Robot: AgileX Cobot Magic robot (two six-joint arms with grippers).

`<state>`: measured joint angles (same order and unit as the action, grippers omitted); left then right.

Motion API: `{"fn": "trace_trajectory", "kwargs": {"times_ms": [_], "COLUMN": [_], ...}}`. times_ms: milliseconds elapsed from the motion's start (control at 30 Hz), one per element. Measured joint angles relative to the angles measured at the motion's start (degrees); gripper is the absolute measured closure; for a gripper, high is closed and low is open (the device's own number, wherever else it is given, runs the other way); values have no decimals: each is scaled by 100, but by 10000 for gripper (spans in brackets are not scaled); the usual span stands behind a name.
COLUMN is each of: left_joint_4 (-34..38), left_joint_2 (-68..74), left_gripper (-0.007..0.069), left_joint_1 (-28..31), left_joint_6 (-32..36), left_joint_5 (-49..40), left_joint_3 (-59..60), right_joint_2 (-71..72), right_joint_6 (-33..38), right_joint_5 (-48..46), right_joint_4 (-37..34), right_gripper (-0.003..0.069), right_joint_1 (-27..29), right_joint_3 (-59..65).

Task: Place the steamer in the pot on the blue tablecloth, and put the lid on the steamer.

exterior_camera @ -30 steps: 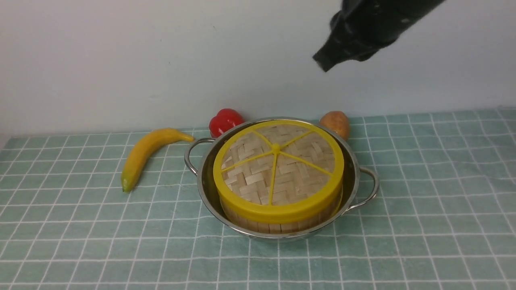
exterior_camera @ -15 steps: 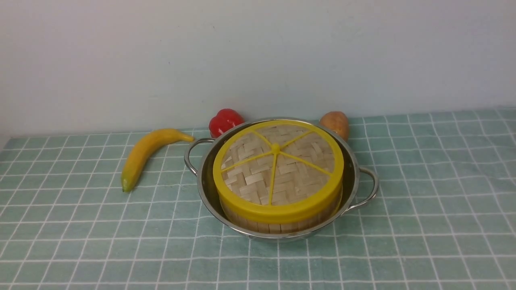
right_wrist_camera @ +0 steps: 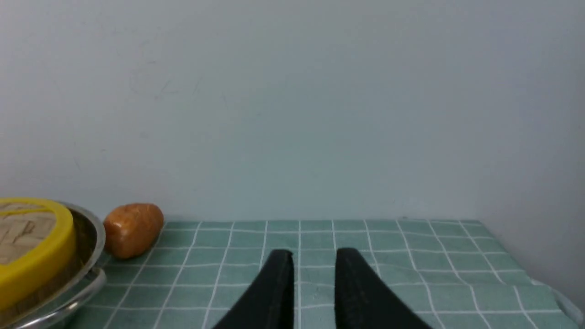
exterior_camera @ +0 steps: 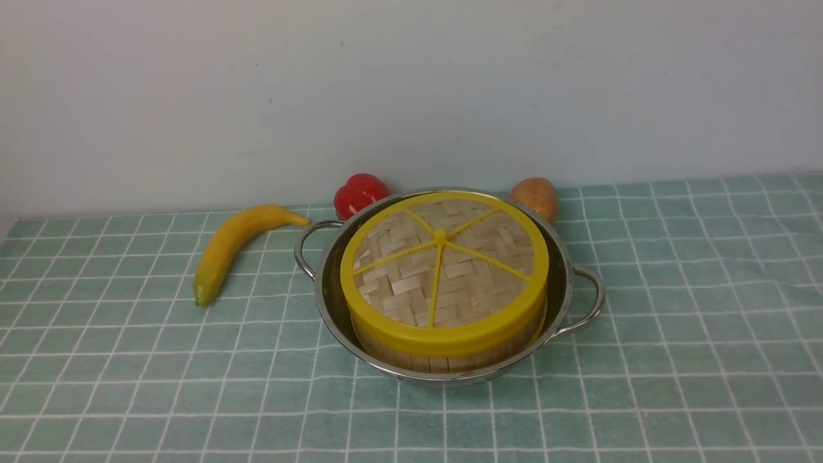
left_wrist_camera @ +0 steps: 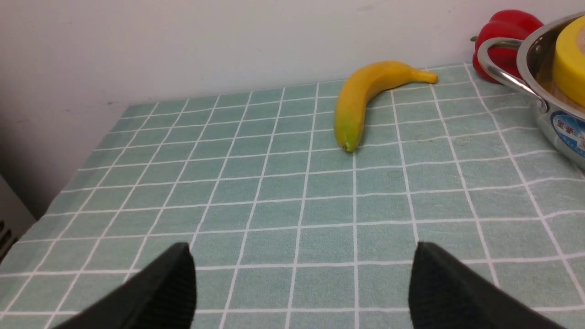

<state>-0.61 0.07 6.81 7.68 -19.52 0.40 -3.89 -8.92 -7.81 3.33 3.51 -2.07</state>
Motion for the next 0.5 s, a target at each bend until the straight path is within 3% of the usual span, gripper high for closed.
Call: {"fn": "trace_trajectory", "kwargs": {"times_ms": [500], "left_joint_4": [0], "left_joint_2": [0], "left_gripper": [46], "left_joint_1": [0], "left_joint_6": [0], "left_joint_5": [0], "left_joint_3": [0], "right_joint_2": [370], "right_joint_6": [-240], "right_joint_5": [-1208], "right_joint_4": [-38], "right_gripper": [447], "right_joint_1": [-5], "right_joint_3": [257]}}
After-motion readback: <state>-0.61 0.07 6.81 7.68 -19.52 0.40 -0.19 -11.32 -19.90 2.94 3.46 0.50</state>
